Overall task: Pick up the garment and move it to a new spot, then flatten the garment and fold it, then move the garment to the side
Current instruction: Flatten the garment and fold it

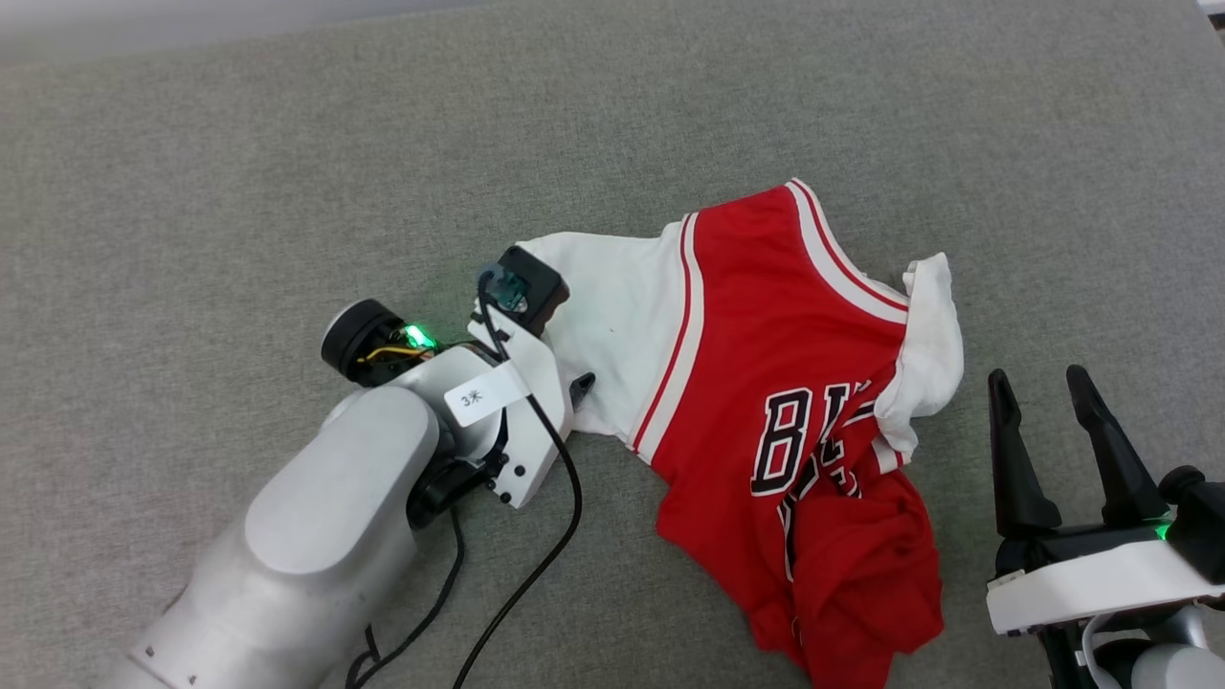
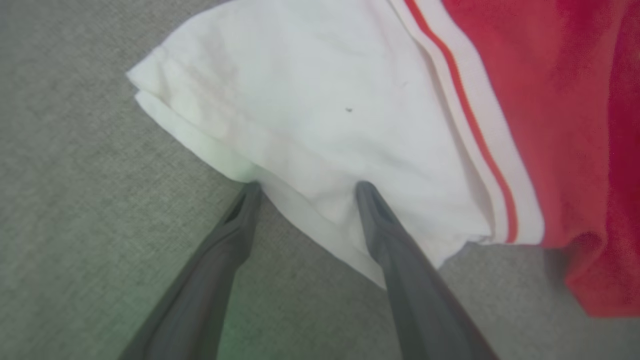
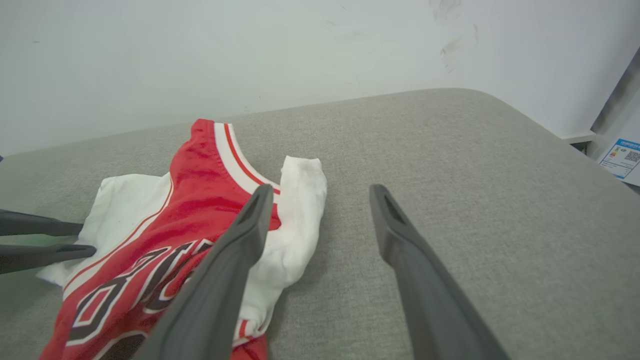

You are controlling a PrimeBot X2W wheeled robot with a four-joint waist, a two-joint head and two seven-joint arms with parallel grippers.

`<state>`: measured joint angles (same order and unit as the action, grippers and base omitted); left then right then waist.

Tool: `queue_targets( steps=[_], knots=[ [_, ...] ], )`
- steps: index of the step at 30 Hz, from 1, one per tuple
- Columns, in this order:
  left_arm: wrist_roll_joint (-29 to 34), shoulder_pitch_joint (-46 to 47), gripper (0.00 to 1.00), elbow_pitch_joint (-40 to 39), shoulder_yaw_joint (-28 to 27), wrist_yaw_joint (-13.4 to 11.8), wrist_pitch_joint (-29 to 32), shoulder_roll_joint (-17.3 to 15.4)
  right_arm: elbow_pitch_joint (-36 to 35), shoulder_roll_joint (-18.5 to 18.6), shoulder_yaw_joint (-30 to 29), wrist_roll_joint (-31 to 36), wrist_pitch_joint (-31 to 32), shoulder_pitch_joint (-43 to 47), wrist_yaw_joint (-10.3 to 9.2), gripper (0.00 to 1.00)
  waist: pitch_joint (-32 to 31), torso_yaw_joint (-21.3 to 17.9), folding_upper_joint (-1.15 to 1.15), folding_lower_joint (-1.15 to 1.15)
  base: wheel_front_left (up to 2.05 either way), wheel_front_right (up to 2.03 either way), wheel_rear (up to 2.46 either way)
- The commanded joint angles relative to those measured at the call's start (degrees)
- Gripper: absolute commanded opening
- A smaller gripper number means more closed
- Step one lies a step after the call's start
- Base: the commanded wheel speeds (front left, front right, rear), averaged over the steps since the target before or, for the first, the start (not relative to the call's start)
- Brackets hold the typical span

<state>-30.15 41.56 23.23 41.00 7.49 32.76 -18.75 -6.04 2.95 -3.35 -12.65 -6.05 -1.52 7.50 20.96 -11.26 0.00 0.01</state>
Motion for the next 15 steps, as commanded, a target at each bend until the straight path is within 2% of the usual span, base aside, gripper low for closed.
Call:
queue_targets(
  steps=[1,2,3,4,5,7,10,15],
  knots=[
    [-0.3,-1.2,1.00,1.7,2.0,0.0,1.8,-0.7,0.3,-0.1,0.0,-0.5,-0.4,-0.9,-0.02,1.00,0.7,-0.6,0.00,-0.01,0.00,0.00,0.00],
    [-0.6,-1.1,1.00,1.8,3.9,0.0,2.9,-1.2,0.7,-0.1,0.0,-0.6,-0.7,-1.0,-0.02,1.00,0.8,-0.7,0.00,-0.01,0.00,0.00,0.00],
    [-1.2,-1.0,0.91,1.9,5.8,0.0,4.0,-1.5,1.1,-0.1,-0.1,-0.9,-0.8,-1.1,-0.02,1.00,0.9,-0.7,0.00,-0.01,0.00,0.00,0.00],
    [-1.8,-1.0,0.38,1.9,8.0,0.1,5.4,-2.0,1.5,-0.1,-0.1,-0.9,-1.0,-1.2,-0.02,1.00,1.0,-0.8,0.00,-0.01,0.00,0.00,0.00],
    [-2.1,-0.8,0.00,1.7,9.8,0.1,6.1,-2.6,1.7,-0.1,0.0,-0.9,-1.1,-1.4,-0.02,1.00,1.1,-0.9,0.00,-0.01,0.00,0.00,0.00],
    [-2.2,0.3,0.00,1.1,12.2,0.2,6.0,-3.9,2.2,-0.1,0.0,-1.1,-1.5,-1.7,-0.02,1.00,1.2,-0.9,0.00,-0.01,0.00,0.00,0.00],
    [-0.5,2.6,0.00,0.8,12.0,-0.2,2.1,-5.6,3.0,-0.1,-0.2,-1.5,-1.7,-1.7,-0.02,1.00,0.8,-0.7,0.00,-0.01,0.00,0.00,0.00],
    [1.2,2.9,0.00,-2.6,9.0,-3.3,-5.7,-7.0,4.1,-0.1,-1.8,-1.6,-1.3,-0.9,-0.02,1.00,-1.4,0.6,0.00,-0.01,0.00,0.00,0.00]
  ],
)
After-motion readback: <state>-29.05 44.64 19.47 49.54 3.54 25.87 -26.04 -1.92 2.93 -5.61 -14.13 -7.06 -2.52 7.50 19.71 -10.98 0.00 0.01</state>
